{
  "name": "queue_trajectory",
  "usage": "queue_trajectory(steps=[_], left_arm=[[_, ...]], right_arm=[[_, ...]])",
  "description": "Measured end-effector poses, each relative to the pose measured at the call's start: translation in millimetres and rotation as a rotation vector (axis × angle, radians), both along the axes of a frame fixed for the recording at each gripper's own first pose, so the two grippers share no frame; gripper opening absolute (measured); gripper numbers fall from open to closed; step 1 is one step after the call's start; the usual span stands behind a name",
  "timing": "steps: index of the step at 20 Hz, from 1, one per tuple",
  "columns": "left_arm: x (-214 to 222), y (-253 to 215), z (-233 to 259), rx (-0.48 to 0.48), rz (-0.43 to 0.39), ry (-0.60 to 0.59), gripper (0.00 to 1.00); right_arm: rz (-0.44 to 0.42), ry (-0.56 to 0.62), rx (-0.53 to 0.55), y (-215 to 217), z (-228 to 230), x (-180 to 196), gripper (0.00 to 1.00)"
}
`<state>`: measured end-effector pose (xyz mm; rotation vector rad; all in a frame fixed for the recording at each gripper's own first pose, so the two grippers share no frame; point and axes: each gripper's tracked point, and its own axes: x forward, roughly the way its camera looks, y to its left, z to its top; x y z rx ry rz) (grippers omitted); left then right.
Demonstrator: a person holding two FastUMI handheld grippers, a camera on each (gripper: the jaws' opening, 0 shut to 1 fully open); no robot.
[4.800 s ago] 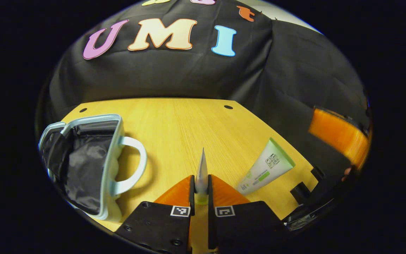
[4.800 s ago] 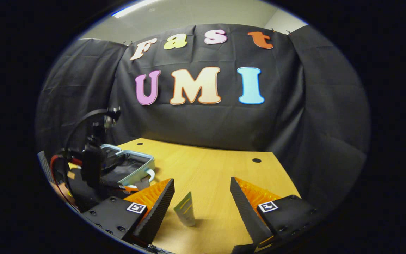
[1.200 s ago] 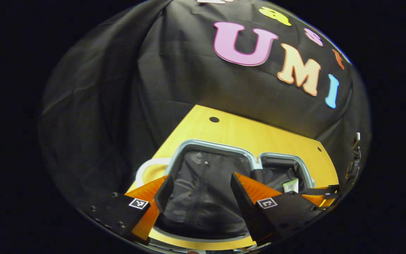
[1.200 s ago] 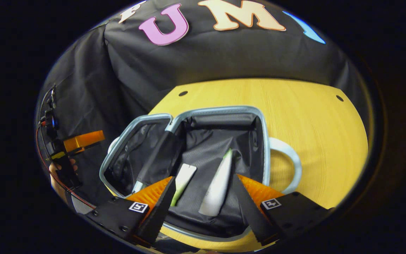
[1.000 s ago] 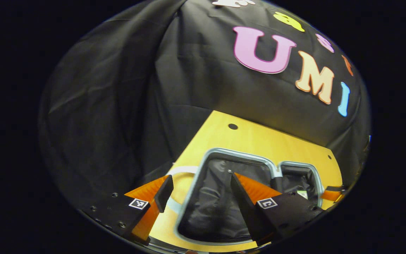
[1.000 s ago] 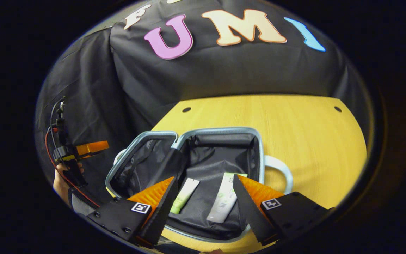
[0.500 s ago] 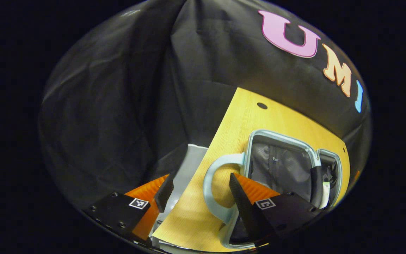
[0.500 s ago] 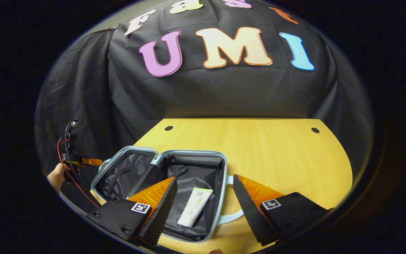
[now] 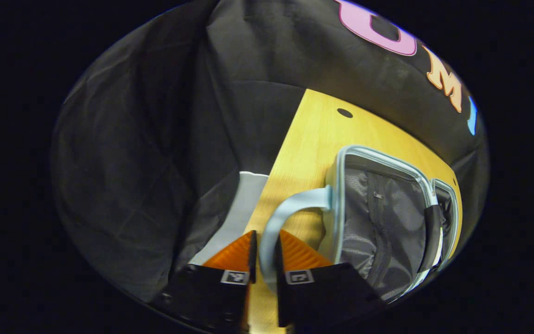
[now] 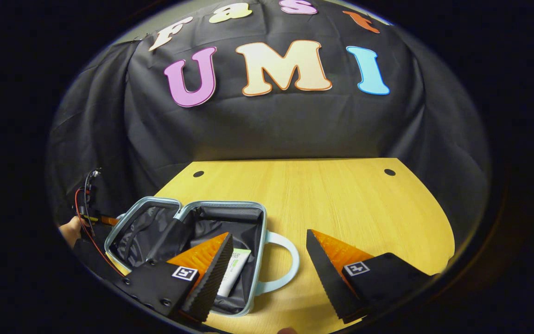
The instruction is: First open the suitcase, pack the skin care products into it, and then close the suitcase.
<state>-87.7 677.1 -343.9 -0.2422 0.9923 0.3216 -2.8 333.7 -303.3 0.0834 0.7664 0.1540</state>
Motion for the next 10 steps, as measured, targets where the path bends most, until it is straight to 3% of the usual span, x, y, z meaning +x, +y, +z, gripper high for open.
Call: queue_trajectory(steps=[1, 2, 8, 9, 10], left_arm=[[-0.2, -1.4, 5.6, 0.01, -0.001, 0.002, 0.11], [0.5, -3.2, 7.0, 0.01, 0.008, 0.003, 0.06], [6.1, -8.0, 64.1, 0.1, -0.006, -0.075, 0.02], [6.6, -13.2, 80.5, 0.111, -0.007, -0.098, 0.02], [10.1, -16.2, 101.2, 0.134, -0.007, -0.138, 0.02]], right_arm=[[-0.004, -0.008, -0.002, -3.1, 1.4, 0.8, 0.98], [-0.005, -0.018, -0.002, -5.1, 3.0, 0.5, 0.98], [-0.017, -0.084, 0.018, -26.4, 15.0, 3.7, 0.98], [-0.01, -0.09, 0.03, -29.0, 15.8, 3.2, 0.93], [0.006, -0.091, 0.037, -30.6, 14.4, 1.3, 0.98]])
